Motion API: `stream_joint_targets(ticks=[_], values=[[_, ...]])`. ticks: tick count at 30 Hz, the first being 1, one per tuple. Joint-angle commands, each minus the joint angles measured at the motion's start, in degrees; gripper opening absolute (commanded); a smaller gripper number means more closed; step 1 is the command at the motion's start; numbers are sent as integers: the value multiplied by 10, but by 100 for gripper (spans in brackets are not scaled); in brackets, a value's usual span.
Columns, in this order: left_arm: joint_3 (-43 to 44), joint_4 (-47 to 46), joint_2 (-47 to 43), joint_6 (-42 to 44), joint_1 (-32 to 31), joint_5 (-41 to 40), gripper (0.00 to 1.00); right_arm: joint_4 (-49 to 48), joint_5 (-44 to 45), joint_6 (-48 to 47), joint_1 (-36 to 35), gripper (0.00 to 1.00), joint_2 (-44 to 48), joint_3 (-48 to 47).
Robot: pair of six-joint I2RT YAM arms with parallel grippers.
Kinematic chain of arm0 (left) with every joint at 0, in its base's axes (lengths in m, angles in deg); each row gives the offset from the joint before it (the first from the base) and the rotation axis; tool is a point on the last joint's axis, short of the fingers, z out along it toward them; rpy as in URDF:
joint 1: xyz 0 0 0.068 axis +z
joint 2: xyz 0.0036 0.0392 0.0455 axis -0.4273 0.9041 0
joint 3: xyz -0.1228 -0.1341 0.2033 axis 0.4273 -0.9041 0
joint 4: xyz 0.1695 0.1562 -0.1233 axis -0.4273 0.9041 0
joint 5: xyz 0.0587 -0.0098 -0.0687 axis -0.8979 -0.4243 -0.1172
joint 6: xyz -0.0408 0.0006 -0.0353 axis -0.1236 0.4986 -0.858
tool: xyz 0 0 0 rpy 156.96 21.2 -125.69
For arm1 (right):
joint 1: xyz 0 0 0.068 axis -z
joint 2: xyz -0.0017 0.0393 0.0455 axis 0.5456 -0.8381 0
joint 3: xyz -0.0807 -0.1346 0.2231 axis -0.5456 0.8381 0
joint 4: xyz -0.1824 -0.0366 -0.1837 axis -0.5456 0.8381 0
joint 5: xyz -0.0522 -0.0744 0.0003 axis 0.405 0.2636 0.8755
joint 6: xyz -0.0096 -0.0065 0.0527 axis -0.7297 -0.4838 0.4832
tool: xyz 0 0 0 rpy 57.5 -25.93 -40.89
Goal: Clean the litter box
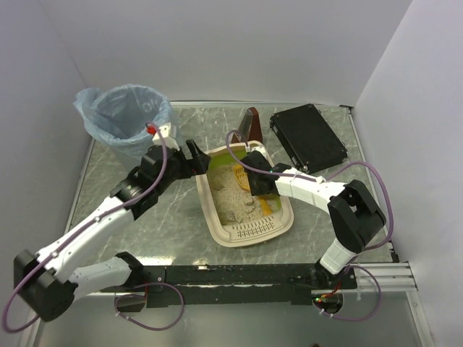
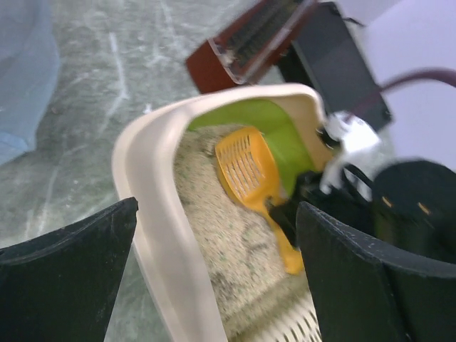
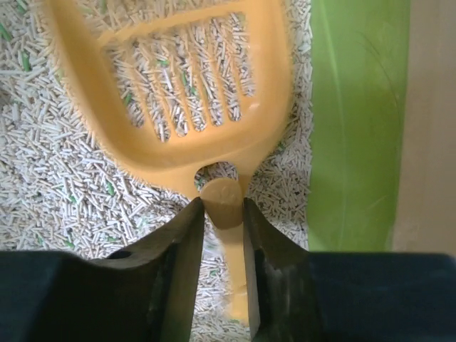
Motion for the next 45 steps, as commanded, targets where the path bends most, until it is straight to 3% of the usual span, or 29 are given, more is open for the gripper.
stream_joint_targets(ticks=[1,9,17,35,45], values=[[-34,2,-60,12,-12,51,97,-34,11,3,0,22,12,6],[-54,15,-110,18,-14,51,97,-60,-5,-58,-3,0,73,13],[-67,-23,-101,14,-15,106,97,-38,-95,-162,-3,0,146,8],[-15,-111,40,-54,-26,97,99,-85,-229,-197,-8,0,290,74],[47,-75,87,-27,-25,230,97,-124,-215,-338,-16,0,361,136]])
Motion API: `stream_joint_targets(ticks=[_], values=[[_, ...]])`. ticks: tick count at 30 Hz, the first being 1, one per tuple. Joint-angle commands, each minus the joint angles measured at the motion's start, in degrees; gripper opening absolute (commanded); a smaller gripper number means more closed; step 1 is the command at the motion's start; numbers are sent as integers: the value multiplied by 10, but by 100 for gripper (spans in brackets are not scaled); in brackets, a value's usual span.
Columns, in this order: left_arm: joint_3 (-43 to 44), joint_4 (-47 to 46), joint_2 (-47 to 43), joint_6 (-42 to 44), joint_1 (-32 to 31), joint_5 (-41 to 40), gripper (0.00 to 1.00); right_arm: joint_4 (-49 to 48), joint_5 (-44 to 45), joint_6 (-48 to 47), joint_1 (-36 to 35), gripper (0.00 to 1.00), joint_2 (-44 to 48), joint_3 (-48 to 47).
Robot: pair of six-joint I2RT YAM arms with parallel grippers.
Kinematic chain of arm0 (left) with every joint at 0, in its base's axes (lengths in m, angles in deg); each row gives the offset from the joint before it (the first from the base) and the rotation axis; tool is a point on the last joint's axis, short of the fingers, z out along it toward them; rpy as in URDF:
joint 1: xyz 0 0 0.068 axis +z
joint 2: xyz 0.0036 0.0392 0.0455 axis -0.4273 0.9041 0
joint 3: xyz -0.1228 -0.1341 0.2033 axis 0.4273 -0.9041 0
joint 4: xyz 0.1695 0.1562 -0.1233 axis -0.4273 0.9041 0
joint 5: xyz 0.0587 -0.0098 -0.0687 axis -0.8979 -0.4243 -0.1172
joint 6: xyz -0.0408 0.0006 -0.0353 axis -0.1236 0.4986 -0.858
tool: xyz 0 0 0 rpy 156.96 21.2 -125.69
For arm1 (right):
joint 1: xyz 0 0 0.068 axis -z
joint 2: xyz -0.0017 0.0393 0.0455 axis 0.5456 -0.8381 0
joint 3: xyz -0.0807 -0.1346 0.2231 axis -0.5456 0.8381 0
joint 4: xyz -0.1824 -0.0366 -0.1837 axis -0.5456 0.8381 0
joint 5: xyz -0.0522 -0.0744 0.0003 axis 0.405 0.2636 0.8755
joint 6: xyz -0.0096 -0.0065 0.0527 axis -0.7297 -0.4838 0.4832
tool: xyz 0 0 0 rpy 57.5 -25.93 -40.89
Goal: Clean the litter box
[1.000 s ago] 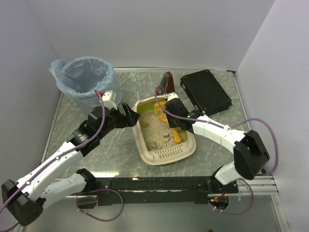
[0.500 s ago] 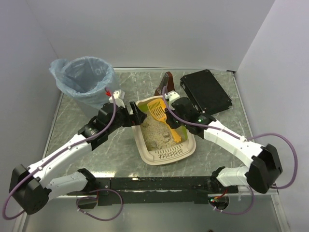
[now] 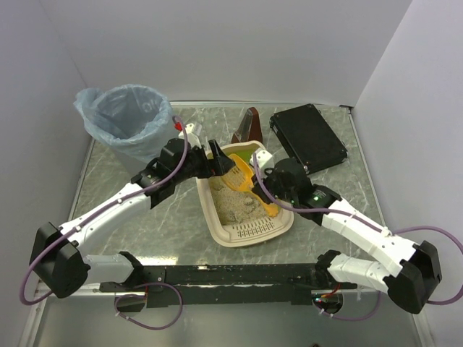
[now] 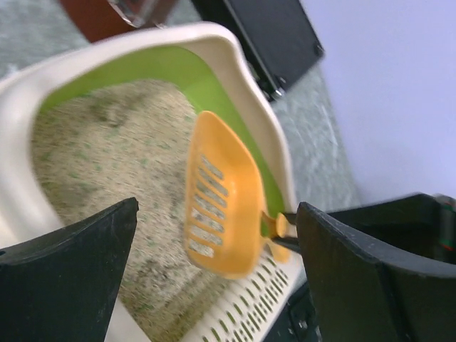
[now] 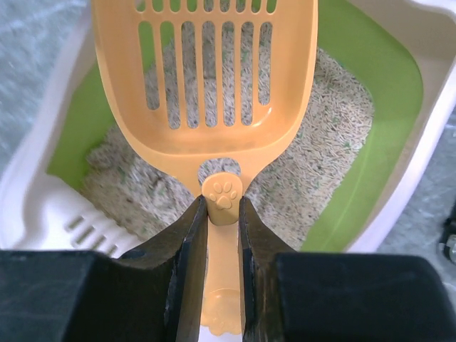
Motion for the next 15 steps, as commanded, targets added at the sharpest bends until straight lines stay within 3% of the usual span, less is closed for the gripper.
stream_joint_targets(ticks=[1,6,9,15], values=[[25,1,-2,16,-2,77,97,-52,5,-69,-4,0,39,14],[44,61,11,47,-2,71,94,-36,-47,-103,-4,0,72,5],[40,46,5,62,-2,100,93,-38,-85,-122,-6,0,81,14],[37,50,-17,80,-2,107,72,-8,-106,-156,-8,0,72,0]])
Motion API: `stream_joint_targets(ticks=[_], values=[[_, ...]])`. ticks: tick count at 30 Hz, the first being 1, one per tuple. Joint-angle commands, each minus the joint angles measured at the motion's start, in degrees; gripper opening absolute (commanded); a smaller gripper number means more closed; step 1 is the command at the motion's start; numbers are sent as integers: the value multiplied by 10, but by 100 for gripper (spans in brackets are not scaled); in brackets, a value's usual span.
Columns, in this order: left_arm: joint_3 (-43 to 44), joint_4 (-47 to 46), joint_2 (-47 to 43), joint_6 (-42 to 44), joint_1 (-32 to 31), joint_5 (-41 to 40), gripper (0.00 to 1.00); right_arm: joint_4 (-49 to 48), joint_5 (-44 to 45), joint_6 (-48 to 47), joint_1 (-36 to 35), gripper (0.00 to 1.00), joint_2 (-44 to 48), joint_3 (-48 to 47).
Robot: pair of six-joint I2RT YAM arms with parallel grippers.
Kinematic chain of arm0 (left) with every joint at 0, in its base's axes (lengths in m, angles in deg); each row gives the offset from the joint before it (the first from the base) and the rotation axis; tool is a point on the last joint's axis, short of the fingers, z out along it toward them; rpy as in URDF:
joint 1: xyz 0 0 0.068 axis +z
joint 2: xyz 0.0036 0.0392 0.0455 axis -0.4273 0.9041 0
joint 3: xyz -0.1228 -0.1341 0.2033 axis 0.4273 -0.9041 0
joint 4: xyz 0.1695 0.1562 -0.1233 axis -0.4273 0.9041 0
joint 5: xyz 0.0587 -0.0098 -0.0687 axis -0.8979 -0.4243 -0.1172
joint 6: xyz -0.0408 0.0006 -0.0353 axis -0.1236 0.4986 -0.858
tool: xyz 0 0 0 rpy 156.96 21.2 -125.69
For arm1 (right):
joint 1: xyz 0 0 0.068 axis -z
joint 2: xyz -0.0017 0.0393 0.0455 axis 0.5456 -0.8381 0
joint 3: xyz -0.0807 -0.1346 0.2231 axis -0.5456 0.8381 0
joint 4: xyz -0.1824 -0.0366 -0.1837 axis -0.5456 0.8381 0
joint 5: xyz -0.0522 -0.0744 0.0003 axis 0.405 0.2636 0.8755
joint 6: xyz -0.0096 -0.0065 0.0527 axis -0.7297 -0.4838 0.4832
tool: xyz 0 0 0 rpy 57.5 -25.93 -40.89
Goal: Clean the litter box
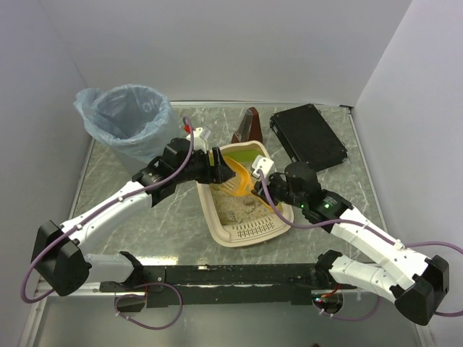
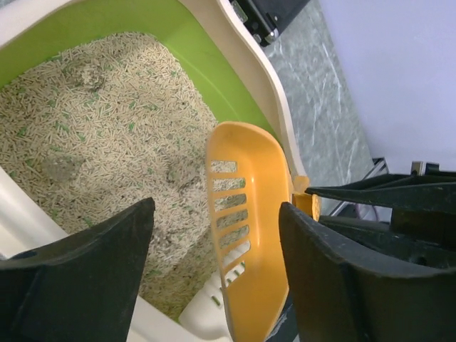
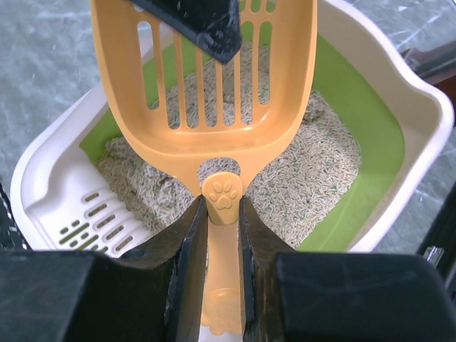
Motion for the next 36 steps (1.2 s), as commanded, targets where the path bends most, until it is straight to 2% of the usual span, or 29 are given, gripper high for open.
stream_joint_targets(ticks=[1,3,4,7,9,10,11,12,14,15,17,18,21,24,27,30,33,36], values=[[20,0,-27,31,-1,19,66,1,-34,-45,-4,0,1,-20],[15,0,-25,31,-1,22,58,3,-52,-51,-4,0,4,-22],[14,-3,-22,30,-1,24,48,3,-53,-51,-4,0,6,-22],[8,-10,-15,24,-1,29,29,7,-57,-52,-4,0,12,-23],[8,-17,-9,16,-1,30,21,5,-61,-48,-4,0,16,-19],[10,-15,-4,13,-1,35,7,4,-59,-45,-5,0,17,-18],[13,-15,-2,9,-1,33,1,5,-53,-42,-5,0,20,-17],[13,-17,-1,9,-1,31,1,5,-39,-35,-5,10,20,-18],[10,-21,-6,-6,-1,6,1,-1,-15,-17,-5,25,23,-19],[8,-29,-7,-13,2,1,1,-1,0,2,-4,51,24,-19],[6,-37,-19,-36,6,-11,1,-5,46,22,-4,81,25,-20],[2,-55,-23,-42,13,-10,1,-18,77,58,-4,100,26,-21],[-24,-93,-46,-66,28,-5,1,-5,183,183,8,100,33,-49],[-55,-147,-67,-107,54,12,1,28,208,325,41,100,59,-82],[-84,-209,-87,-150,77,47,1,38,88,416,115,100,92,-84],[-113,-271,-106,-196,99,71,1,57,32,487,165,100,113,-86],[-127,-309,-120,-227,104,94,1,27,-46,527,180,100,123,-77],[-132,-340,-128,-247,108,116,1,14,-82,551,183,100,118,-82]])
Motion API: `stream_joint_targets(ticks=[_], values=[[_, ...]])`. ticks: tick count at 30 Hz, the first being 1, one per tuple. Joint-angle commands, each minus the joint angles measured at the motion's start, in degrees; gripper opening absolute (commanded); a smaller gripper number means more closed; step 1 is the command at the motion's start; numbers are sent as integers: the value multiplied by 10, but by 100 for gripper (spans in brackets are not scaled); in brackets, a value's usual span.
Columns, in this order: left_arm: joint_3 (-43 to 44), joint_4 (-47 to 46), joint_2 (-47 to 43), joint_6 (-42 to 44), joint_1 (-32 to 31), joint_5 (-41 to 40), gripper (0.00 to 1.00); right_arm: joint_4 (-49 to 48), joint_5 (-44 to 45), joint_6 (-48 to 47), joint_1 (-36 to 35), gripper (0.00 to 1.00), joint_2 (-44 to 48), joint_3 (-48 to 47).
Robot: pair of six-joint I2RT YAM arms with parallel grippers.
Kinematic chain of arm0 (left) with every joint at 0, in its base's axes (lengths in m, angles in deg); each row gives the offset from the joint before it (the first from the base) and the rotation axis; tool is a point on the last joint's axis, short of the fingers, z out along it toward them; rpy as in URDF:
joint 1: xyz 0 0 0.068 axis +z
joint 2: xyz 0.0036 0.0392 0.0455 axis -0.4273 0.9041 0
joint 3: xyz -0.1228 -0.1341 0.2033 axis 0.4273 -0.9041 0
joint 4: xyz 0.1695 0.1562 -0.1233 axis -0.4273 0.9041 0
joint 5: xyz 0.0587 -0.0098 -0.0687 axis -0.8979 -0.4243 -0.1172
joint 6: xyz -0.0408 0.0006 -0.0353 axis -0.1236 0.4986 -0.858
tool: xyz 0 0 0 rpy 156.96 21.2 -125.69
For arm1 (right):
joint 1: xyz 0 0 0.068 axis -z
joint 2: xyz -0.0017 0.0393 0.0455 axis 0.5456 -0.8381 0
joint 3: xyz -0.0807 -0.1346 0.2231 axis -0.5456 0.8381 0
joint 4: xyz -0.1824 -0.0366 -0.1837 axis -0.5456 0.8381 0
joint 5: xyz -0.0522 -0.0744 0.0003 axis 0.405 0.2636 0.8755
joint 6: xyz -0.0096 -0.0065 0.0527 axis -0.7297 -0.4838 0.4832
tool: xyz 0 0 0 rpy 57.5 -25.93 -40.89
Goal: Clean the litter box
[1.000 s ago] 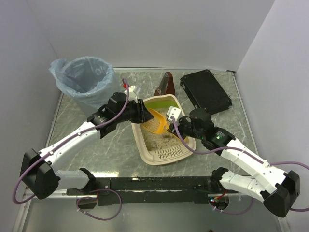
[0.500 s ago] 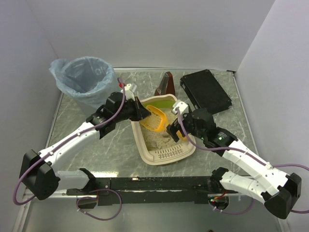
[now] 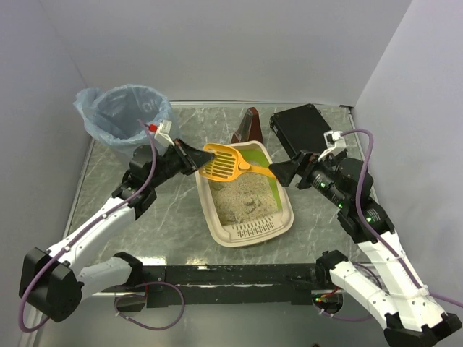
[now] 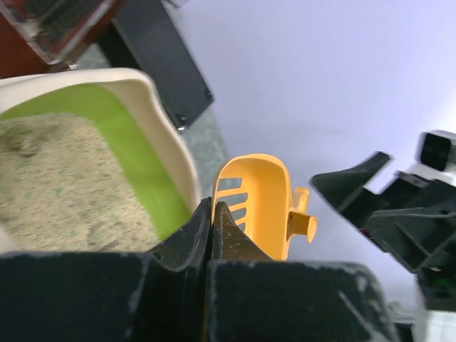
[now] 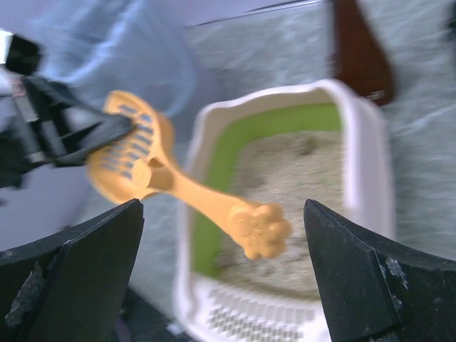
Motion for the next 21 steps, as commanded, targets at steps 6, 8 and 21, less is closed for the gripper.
stream_joint_targets(ticks=[6,8,21], values=[[-19,-144,-49,-96,7,64,1,-27,-104,114,7,100,-12,-22],[-20,-143,-55,-98,7,61,1,-31,-108,115,7,100,-5,-17],[-14,-141,-43,-96,7,78,1,-160,-218,161,7,83,17,20]])
